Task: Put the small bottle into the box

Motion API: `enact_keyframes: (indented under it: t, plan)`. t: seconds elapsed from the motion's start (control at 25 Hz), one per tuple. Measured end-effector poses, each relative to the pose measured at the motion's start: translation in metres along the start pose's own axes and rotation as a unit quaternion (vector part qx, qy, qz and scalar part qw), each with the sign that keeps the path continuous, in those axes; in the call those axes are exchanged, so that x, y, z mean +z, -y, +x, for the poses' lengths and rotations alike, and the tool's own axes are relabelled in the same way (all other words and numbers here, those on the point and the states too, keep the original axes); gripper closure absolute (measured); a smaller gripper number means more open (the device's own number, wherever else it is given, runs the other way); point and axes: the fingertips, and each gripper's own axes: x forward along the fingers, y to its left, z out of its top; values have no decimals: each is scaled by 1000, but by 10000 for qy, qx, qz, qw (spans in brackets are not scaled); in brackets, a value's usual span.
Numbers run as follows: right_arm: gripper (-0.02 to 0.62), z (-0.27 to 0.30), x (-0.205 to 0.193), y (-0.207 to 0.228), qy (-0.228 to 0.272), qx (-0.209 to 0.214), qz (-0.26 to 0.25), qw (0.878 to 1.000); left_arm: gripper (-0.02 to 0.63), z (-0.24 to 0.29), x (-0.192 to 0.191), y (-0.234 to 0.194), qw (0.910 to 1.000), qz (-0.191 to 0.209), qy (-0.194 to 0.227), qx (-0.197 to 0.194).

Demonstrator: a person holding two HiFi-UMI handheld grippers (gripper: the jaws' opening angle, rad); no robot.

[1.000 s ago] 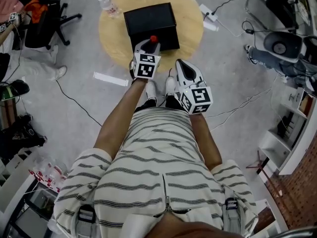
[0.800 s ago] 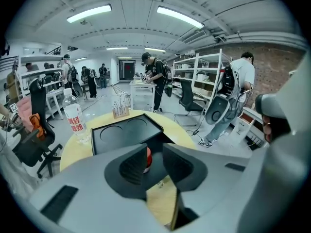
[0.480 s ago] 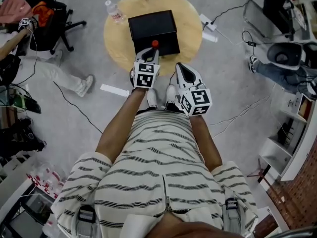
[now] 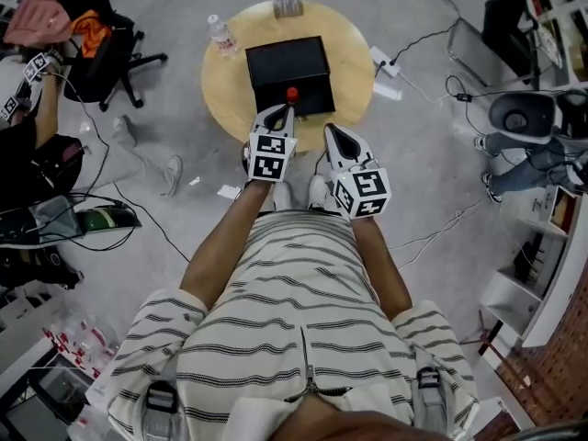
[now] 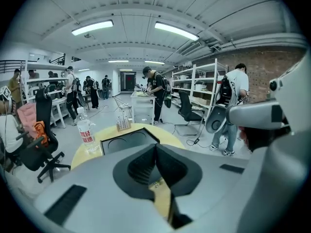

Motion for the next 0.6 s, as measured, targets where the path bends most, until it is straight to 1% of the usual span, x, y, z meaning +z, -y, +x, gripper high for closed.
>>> enact_keyframes:
  t: [0.2,0.32,0.48,0.6]
  plan:
    - [577,4,1,-1,3,40,-69,10000,584,-9,2,3,9999,4,120,-116]
    - [577,9,1,-7,-46,141,-103,9998,584,-16,4,0,9996,-46,203,-202]
    - [577,5,1,-10,-26,261,-79,9996,584,-29,7,6,9992,-66,327,-220]
    - [577,-1,2,-9,0,274,-114,9996,584,-36,9,12,9989,-18,414,-237]
